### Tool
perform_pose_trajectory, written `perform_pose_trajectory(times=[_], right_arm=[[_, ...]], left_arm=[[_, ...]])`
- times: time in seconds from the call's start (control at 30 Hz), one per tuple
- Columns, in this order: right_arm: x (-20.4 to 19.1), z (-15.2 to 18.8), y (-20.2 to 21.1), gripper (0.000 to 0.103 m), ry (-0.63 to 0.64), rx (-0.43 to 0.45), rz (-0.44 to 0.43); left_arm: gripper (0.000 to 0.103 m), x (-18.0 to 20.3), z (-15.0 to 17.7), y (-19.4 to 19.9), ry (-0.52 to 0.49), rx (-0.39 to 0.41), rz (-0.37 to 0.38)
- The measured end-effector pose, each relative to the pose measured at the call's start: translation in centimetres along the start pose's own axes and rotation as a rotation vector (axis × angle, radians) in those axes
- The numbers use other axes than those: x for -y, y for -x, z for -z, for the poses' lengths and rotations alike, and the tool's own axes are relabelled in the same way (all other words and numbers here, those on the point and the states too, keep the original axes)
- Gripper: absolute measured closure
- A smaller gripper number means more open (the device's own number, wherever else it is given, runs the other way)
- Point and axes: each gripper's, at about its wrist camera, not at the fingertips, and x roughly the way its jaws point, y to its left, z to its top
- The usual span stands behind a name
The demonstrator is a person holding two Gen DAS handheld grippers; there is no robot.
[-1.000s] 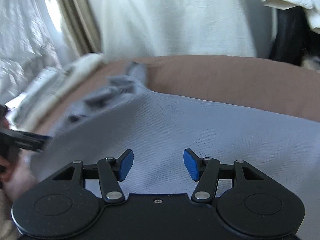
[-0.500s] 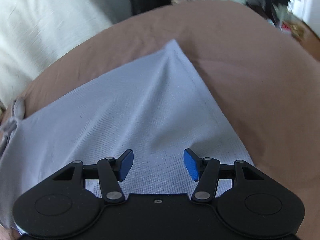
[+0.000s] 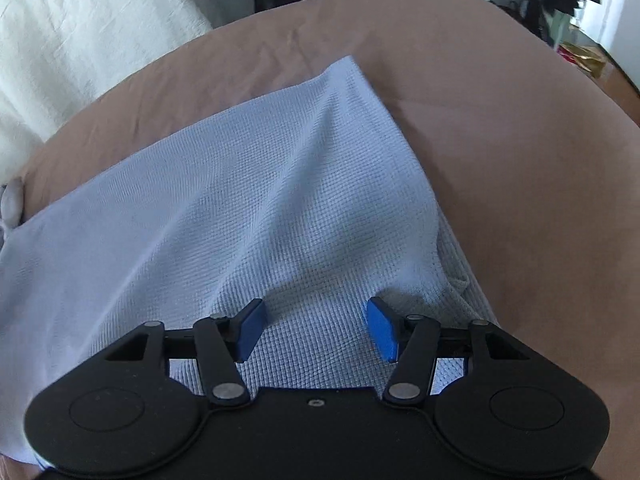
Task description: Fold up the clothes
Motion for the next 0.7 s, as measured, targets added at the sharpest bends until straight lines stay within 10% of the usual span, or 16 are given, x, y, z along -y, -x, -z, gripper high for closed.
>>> perform_pose_trajectory(times=[0.2, 0.4, 0.53, 0.7], right_arm=[[-0.2, 0.2, 0.0, 0.043, 0.012, 0.005, 0.023], [-0.2, 0.8, 2.9, 0.042, -0.004, 0.091, 0.118], [1.8, 1.4, 6.1, 0.040, -0.123, 0.142, -0.018], [5.6, 4.2, 6.0, 0.040, -0.378, 0.043, -0.179]], left_arm=[[0.080, -4.6, 1.3, -2.5, 0.309, -0.186, 0.021], [0.044, -4.5, 0.3, 2.1, 0.270, -0.120, 0.030], [0.044, -6.8, 3.1, 2.9, 0.523, -0.224, 0.263], [0.044, -8.2, 6.2, 2.5, 0.768, -0.317, 0.374]])
